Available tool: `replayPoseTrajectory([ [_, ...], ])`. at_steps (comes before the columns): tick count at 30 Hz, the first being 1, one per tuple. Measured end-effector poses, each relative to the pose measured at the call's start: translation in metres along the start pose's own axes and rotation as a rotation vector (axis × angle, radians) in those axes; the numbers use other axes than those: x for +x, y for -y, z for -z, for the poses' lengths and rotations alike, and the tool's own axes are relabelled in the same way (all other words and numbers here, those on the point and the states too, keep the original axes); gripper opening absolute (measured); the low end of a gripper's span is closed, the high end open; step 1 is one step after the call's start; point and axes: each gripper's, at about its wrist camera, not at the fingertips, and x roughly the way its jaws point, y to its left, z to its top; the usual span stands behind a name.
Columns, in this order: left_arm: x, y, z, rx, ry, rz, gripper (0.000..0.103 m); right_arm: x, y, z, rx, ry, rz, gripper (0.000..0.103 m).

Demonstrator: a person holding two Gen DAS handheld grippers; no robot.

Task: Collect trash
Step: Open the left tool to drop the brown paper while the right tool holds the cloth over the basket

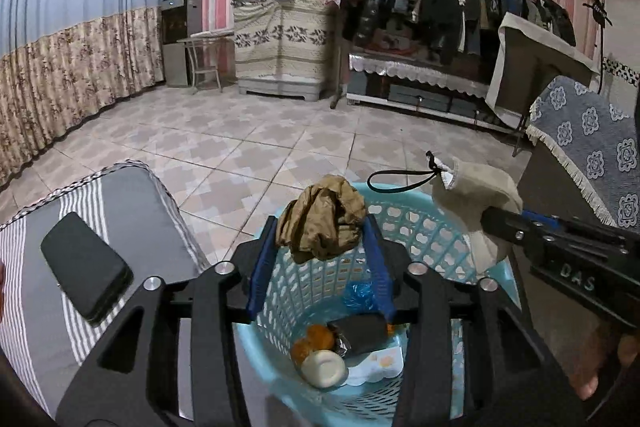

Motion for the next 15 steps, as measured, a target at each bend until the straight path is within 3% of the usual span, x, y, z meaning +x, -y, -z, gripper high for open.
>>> replayPoseTrajectory([
  [8, -0.004, -0.016, -0.007, -0.043, 0.014, -0.052, 0.076, 0.009, -0.007, 0.0, -0.011, -0.027, -0.013, 0.02],
  [15, -0.013, -0.03, -0.011, -0.047, 0.024, -0.101, 0.086, 0.014, -0.014, 0.001, -0.033, -0.044, -0.009, 0.02],
])
